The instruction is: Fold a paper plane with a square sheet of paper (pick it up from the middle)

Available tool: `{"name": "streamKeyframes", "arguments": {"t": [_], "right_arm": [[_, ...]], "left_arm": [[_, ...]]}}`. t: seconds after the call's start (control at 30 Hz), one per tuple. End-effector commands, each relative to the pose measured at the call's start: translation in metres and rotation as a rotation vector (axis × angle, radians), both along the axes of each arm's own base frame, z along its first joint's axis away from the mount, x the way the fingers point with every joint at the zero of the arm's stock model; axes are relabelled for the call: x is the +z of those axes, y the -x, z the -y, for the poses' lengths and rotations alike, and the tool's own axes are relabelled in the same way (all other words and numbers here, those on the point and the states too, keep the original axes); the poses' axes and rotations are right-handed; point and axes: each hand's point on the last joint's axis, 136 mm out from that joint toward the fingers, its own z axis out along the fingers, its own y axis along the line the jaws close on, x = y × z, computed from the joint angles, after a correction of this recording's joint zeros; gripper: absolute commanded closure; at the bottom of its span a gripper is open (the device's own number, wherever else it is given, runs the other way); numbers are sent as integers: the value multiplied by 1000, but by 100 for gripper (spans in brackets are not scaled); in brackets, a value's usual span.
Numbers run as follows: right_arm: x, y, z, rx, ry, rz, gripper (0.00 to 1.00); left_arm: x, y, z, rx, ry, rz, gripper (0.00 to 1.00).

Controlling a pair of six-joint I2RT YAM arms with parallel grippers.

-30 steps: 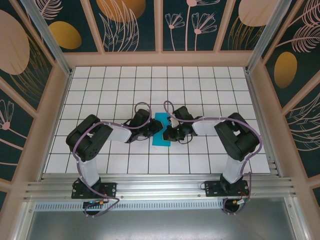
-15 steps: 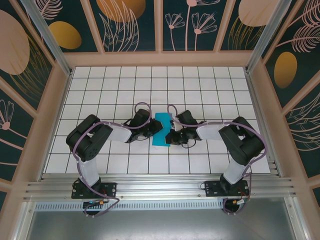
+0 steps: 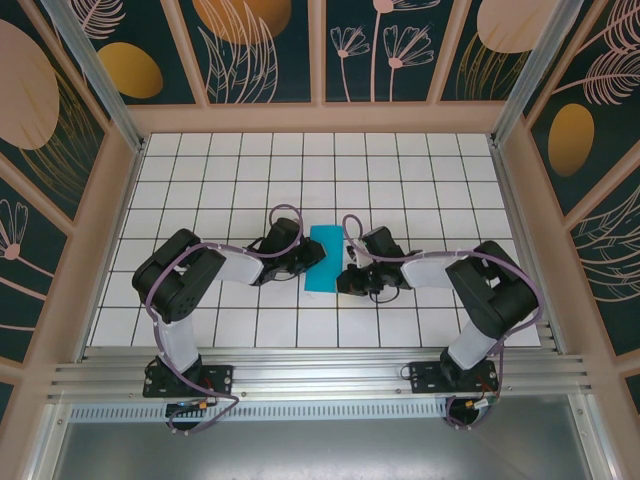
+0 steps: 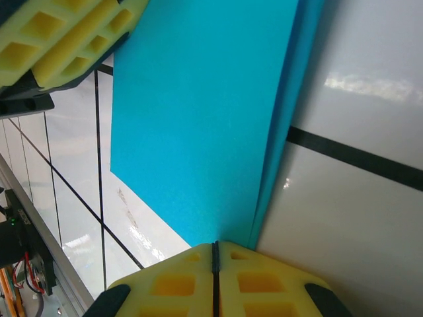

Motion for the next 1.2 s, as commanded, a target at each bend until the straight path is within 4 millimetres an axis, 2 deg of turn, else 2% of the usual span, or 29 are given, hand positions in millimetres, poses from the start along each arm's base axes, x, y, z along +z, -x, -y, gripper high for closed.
{"name": "streamKeyframes", "arguments": {"t": [0.0, 0.2, 0.27, 0.43, 0.5, 0.57, 0.63, 0.73, 0.87, 0.97, 1.0, 1.17], "right_arm": [[-36, 46, 43, -9, 205, -179, 91], [-36, 49, 49, -1, 231, -184, 91], [-31, 45, 47, -11, 222, -169, 91], [9, 16, 32, -56, 124, -27, 91], [23, 1, 34, -101, 115, 40, 90], [33, -11, 36, -141, 98, 84, 84], [40, -21, 33, -170, 73, 112, 82], [45, -34, 31, -213, 56, 135, 74], [48, -43, 23, -230, 22, 140, 65], [48, -47, 16, -218, -4, 134, 61], [48, -48, 14, -213, -11, 132, 60], [47, -53, 8, -199, -19, 130, 58]], "left_arm": [[-52, 19, -30, 28, -176, -109, 81], [-49, 17, -28, 24, -174, -102, 81], [-46, 17, -27, 22, -171, -98, 80], [-31, 11, -21, 10, -148, -68, 79], [-22, 7, -16, 5, -134, -51, 78], [-10, 3, -10, -4, -110, -32, 77], [4, -2, -3, -13, -83, -11, 75], [27, -8, 3, -19, -50, 29, 72], [52, -12, 0, -1, -48, 77, 67], [50, -10, -9, 21, -87, 76, 65], [59, -10, -11, 23, -78, 94, 64], [58, -4, -13, 20, -75, 86, 65]]}}
